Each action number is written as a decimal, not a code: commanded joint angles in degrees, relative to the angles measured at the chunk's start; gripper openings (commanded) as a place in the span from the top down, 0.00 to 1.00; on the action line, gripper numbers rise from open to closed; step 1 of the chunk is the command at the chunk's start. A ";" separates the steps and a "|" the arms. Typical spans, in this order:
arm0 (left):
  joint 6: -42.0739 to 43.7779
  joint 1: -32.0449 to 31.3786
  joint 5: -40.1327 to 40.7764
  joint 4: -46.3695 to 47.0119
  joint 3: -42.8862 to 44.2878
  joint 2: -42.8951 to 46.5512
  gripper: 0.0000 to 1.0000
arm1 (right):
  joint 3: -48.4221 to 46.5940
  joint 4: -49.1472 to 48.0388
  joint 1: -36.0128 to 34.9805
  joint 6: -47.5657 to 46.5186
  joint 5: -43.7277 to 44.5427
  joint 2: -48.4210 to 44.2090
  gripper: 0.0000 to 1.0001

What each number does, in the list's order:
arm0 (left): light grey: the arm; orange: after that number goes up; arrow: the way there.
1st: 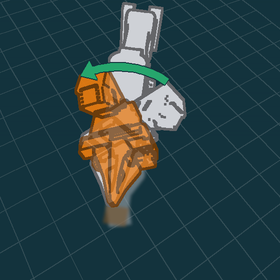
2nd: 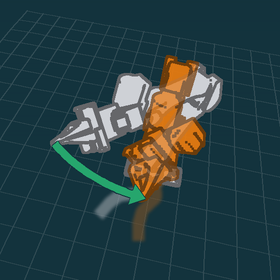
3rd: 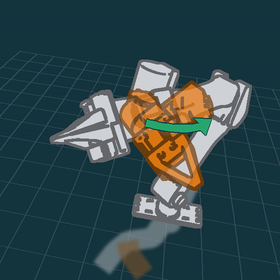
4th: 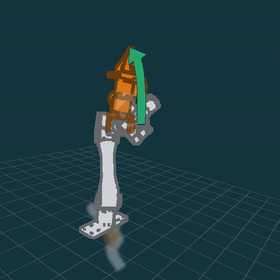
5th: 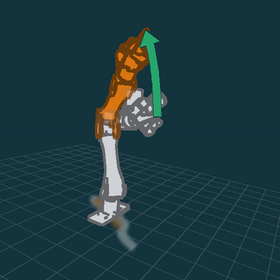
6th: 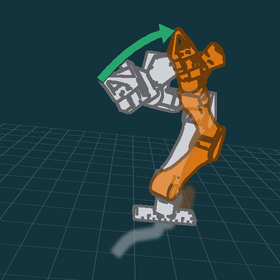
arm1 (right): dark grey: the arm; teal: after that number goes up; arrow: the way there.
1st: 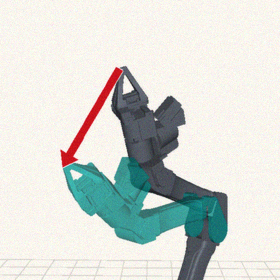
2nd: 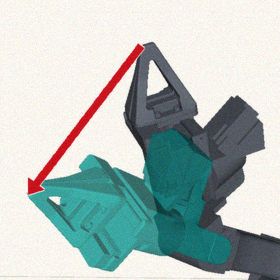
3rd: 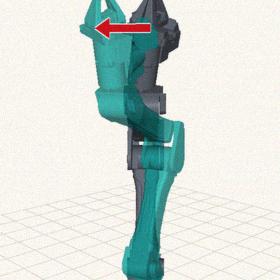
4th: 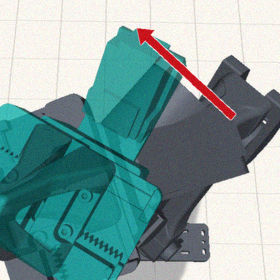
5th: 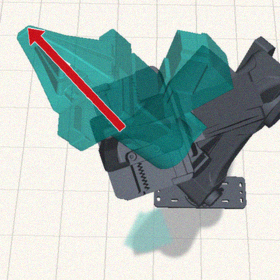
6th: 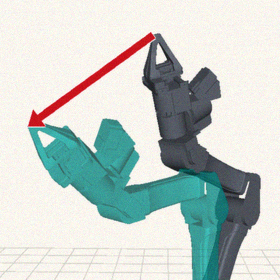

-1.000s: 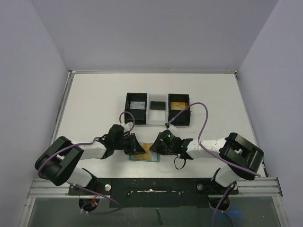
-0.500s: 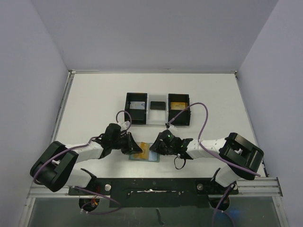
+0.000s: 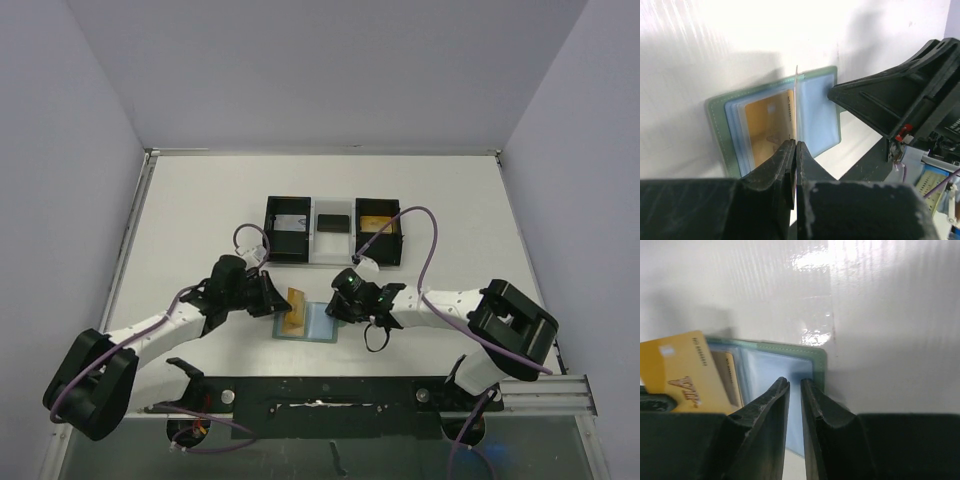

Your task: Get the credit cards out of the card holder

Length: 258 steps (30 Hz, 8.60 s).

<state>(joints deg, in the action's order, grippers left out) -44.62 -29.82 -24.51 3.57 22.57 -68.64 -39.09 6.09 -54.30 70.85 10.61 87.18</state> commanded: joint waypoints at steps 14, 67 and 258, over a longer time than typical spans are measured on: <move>3.64 0.51 18.92 -10.05 4.43 16.58 1.00 | 2.91 -17.44 -0.17 -11.62 -5.73 -7.05 0.77; -13.47 6.30 -21.33 33.12 15.83 -10.42 1.00 | 5.75 -18.74 39.76 -22.94 -44.31 -31.09 0.24; 8.88 13.77 -0.99 -18.28 12.12 0.13 0.37 | -24.56 -6.88 37.01 -110.14 -13.56 14.28 0.38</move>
<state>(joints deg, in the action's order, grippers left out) -36.07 -16.34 -24.53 -16.71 33.95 -69.76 -61.47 -0.73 -17.63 -39.90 -3.22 105.47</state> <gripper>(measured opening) 0.624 0.592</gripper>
